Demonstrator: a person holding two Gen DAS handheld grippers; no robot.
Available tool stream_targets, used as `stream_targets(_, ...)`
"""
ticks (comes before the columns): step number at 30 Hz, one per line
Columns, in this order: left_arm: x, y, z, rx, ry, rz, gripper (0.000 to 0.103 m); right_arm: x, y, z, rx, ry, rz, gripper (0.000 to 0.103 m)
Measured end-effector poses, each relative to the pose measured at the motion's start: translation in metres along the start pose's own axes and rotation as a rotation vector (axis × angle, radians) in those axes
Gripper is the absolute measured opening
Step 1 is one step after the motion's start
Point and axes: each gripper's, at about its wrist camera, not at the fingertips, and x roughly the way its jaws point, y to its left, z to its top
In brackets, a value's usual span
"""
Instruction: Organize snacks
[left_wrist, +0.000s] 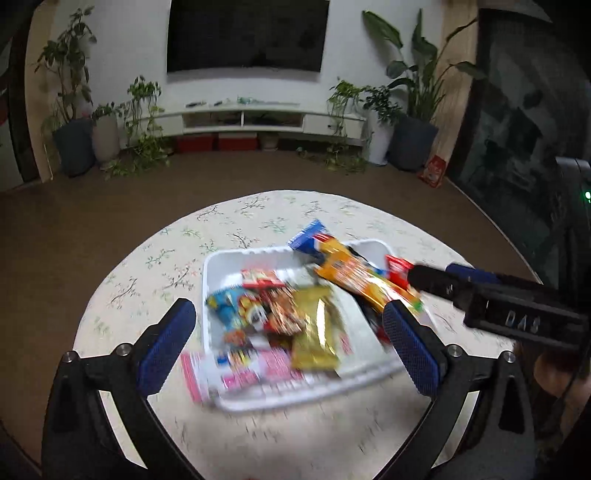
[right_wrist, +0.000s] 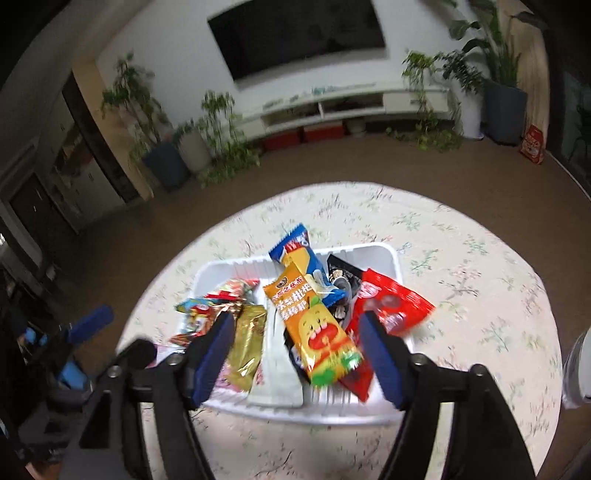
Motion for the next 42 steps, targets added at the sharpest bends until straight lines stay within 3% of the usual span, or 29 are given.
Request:
stream_targets(1,-0.009,-0.005,-0.006,0.008,-0.010,0.017,0.103,-0.011,-0.001,-0.007,0.001,-0.029,0.000,0.085)
stream_targets(5,-0.061,-0.021,-0.044,-0.031,-0.092,0.163,0.103,-0.050,-0.002,-0.046,-0.025,-0.098,-0.022,0.087)
stream_targets(7,-0.079,-0.024,-0.061,-0.036,-0.113,0.163,0.103,-0.066,-0.003,-0.066,-0.035,-0.116,-0.044,0.087)
stream_targets(17,-0.125,-0.034,-0.125,-0.084,-0.031,0.183,0.103,-0.132,0.001,-0.150,-0.061,-0.187,-0.170,0.091)
stream_targets(27,-0.157,-0.044,-0.142,-0.104,-0.026,0.191,0.103,-0.168,0.011,-0.179,-0.096,-0.193,-0.219,0.092)
stream_targets(42,-0.161,-0.044,-0.146,-0.094,-0.009,0.201,0.103,-0.170,0.026,-0.183,-0.134,-0.179,-0.252,0.092)
